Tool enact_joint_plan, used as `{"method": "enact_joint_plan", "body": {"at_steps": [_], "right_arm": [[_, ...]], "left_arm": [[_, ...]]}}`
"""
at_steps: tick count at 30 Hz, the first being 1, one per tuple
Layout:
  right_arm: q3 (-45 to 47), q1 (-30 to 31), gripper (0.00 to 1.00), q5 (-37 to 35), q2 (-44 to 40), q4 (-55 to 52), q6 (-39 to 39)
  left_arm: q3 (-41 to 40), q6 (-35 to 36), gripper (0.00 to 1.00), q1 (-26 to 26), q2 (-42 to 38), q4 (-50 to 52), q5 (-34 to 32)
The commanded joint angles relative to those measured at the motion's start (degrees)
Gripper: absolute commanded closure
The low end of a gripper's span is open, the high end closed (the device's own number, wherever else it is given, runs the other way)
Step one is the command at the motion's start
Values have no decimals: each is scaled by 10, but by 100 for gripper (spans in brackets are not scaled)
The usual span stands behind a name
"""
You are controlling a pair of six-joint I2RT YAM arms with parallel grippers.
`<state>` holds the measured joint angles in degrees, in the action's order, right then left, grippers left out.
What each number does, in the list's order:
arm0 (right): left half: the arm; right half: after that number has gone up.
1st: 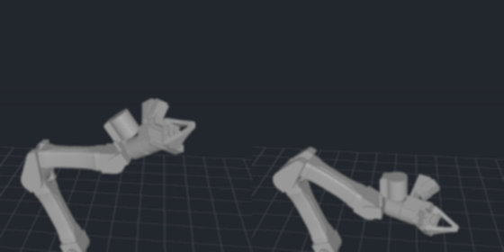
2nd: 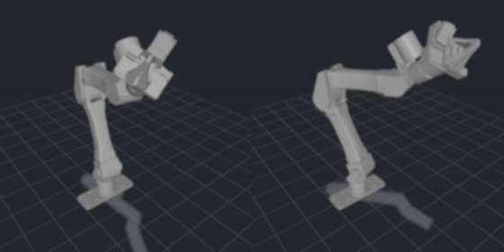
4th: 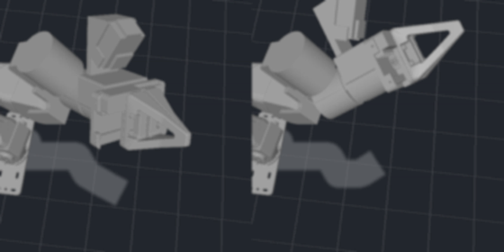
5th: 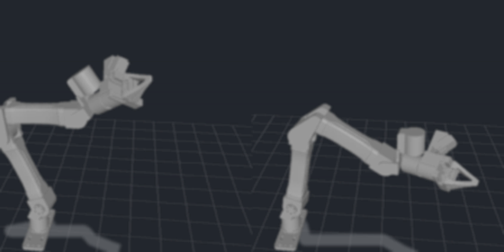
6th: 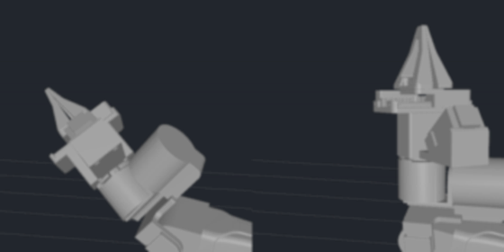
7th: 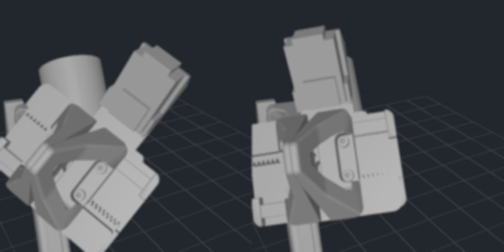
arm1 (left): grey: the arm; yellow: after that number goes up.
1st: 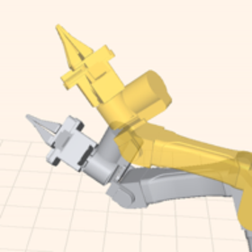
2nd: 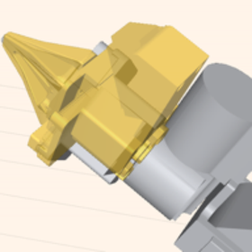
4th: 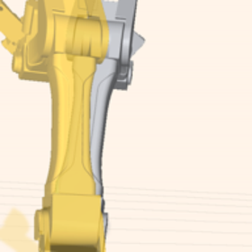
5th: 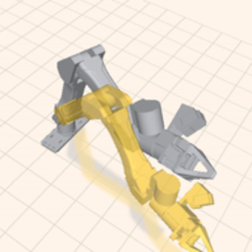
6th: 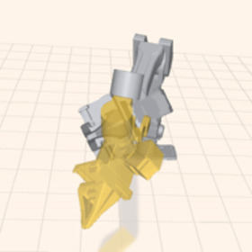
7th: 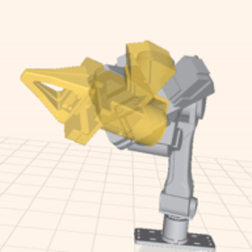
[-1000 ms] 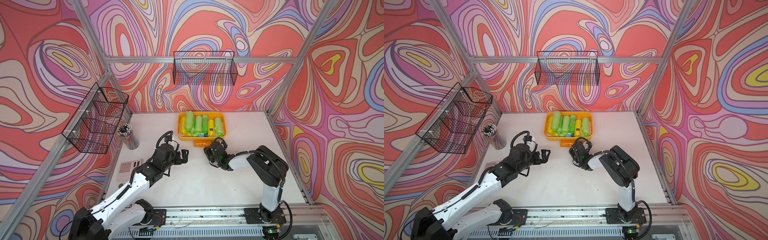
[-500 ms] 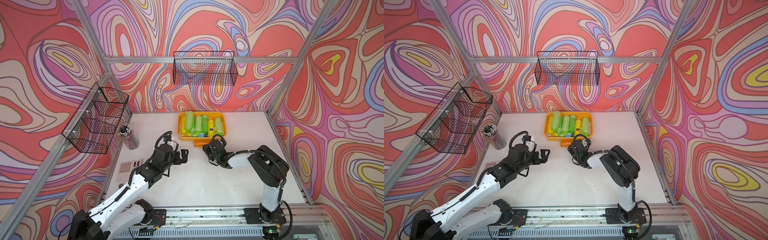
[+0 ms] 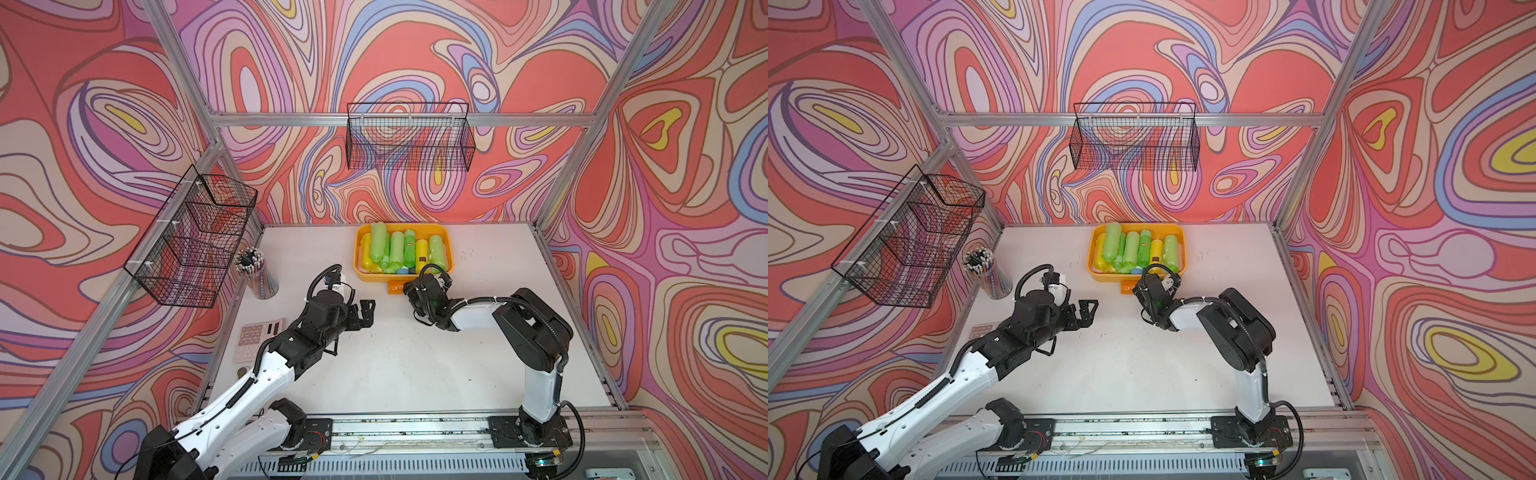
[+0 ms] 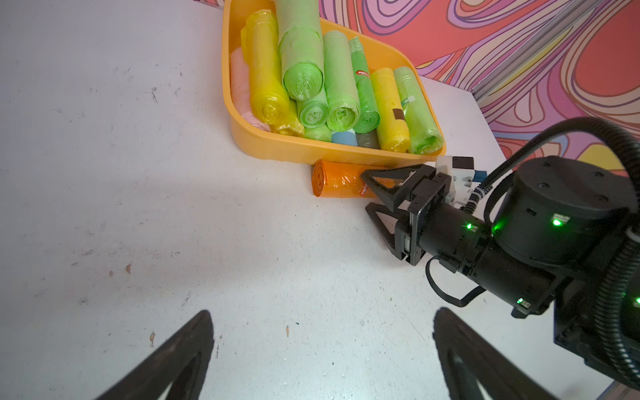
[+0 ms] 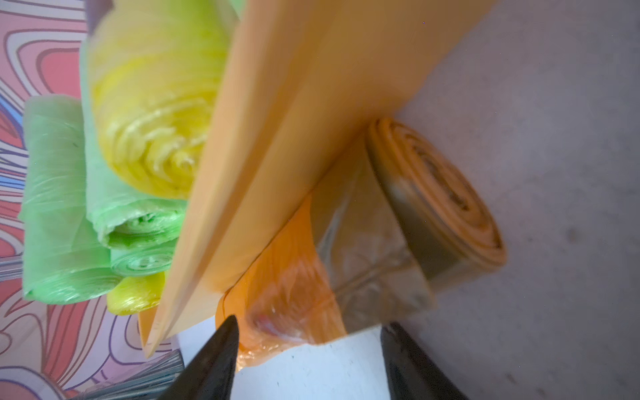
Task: Put the roll of trash bags into the storage box
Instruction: Pick up the roll of trash bags from the center of the board.
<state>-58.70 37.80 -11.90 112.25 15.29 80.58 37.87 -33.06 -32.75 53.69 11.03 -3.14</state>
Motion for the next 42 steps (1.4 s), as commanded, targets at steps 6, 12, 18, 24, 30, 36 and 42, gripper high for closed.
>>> {"method": "enact_joint_plan", "body": {"at_steps": [6,12,18,24,30,36,42], "right_arm": [[-25,-4,33,-3,30,-84,33],[-58,-7,33,-14,39,-149,38],[-83,-23,33,6,55,-198,45],[-116,-36,33,33,75,-236,36],[-131,-37,35,60,90,-249,14],[-155,-38,36,97,104,-297,-36],[-166,-38,37,74,85,-368,-82]], "left_arm": [[-9,5,0,-2,-15,14,-18],[-9,6,0,-2,-21,16,-26],[-12,5,0,-2,-29,17,-32],[-15,8,0,-2,-39,20,-40],[-15,9,0,-2,-48,23,-48],[-15,10,0,-2,-54,25,-53],[-17,9,0,-2,-57,24,-54]]}}
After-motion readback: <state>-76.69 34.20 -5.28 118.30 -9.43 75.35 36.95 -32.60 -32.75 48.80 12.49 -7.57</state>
